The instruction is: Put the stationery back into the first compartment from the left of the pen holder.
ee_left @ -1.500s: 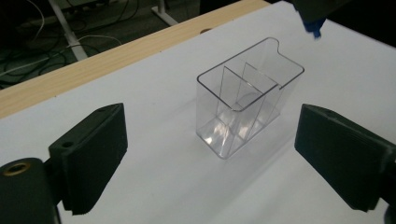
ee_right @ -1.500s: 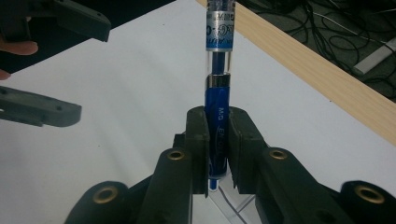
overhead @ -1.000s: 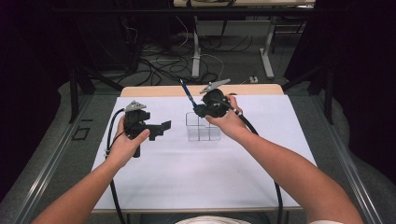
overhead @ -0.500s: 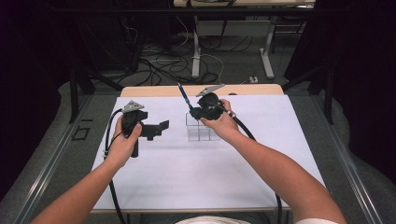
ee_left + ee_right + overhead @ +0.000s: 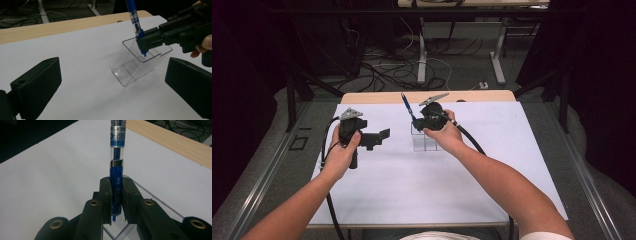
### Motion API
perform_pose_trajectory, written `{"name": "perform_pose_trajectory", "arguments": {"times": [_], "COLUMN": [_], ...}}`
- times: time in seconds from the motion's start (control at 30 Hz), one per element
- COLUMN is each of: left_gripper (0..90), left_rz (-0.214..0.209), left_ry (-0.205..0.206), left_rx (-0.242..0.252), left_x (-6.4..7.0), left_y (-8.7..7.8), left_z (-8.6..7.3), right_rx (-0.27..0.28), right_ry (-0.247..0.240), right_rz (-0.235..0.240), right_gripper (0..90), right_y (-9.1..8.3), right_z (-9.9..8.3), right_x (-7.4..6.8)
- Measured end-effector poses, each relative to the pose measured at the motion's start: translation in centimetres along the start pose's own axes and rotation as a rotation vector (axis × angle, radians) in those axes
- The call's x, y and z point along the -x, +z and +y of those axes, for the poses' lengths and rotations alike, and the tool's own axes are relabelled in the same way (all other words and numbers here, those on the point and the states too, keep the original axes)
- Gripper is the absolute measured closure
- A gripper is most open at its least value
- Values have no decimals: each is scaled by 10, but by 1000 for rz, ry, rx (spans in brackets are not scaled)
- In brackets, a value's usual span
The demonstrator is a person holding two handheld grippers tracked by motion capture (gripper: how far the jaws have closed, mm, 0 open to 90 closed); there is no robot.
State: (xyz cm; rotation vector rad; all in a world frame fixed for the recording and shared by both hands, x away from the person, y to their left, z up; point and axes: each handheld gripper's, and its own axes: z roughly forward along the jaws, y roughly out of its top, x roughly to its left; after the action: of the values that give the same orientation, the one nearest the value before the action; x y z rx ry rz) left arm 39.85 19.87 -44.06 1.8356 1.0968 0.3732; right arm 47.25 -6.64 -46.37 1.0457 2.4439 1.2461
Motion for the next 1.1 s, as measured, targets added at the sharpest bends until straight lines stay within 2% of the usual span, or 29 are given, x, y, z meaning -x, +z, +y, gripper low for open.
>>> {"name": "perform_pose_trajectory", "arguments": {"times": [0.13,0.23,0.3,0.4,0.5,0.6,0.7,0.77,0.8,0.97,1.1], "left_gripper": [8,8,8,8,9,9,9,9,9,10,10], "left_rz": [-2,-4,-2,-5,-4,-6,-6,-1,0,8,10], "left_ry": [-9,-16,-4,-17,-14,-11,-15,-16,-16,-10,-19], "left_rx": [-4,-3,-7,-7,-8,-10,-10,-13,-13,-16,-15], "left_x": [0,0,0,1,1,1,1,0,0,-1,-1], "left_y": [1,2,2,4,5,5,6,5,5,5,4], "left_z": [-1,-2,-2,-2,-3,-3,-3,-3,-3,-4,-4], "right_rx": [-3,-25,-27,-41,-43,-2,-20,-27,-53,-37,-60], "right_ry": [-4,17,14,11,-13,-24,-36,-42,-38,-21,34], "right_rz": [6,4,2,7,0,-2,0,-14,-28,-39,-46], "right_gripper": [799,799,798,791,703,624,521,501,491,422,349], "right_y": [3,4,4,4,1,-4,-11,-14,-19,-32,-46], "right_z": [-3,-5,-6,-7,-5,-3,-2,-1,-1,-4,-10], "right_x": [0,1,1,1,1,0,-2,-2,-2,1,3]}}
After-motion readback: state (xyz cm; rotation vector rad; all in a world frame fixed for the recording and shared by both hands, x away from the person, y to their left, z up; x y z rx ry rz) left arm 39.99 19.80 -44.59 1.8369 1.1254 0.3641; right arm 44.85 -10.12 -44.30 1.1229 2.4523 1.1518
